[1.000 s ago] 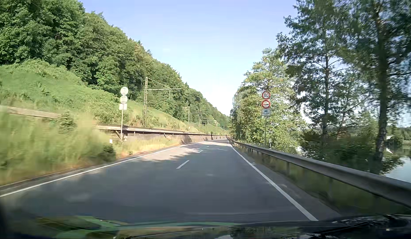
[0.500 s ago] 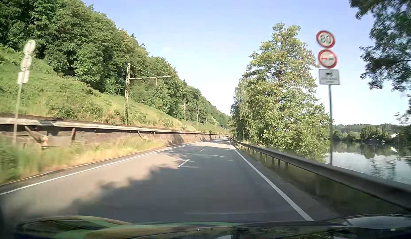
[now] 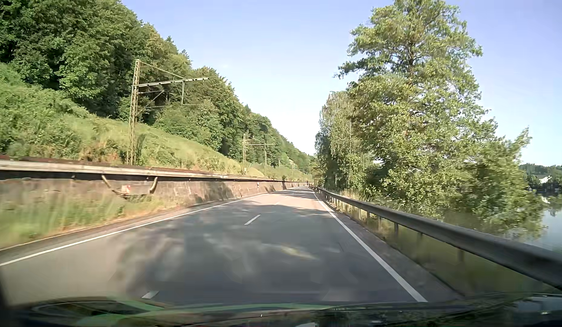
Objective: Follow the waypoints while adhering to traffic rules and regulations
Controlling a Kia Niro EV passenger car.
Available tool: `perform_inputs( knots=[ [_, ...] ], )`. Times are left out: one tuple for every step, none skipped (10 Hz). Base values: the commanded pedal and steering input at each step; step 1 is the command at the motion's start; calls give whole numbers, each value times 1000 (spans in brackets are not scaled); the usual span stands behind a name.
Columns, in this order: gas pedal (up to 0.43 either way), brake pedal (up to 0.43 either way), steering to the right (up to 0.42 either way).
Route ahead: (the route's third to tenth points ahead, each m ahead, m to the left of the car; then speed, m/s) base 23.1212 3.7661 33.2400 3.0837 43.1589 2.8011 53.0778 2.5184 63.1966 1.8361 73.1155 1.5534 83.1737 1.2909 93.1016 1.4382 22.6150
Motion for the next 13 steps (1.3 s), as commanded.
perform_inputs(
  knots=[
    [177, 0, 2],
    [177, 0, 1],
    [177, 0, 0],
    [177, 0, 0],
    [177, 0, -1],
    [177, 0, -1],
    [189, 0, -1],
    [189, 0, -1],
    [189, 0, -1],
    [189, 0, 0],
    [189, 0, -1],
    [197, 0, 0],
    [209, 0, 0]
  ],
)
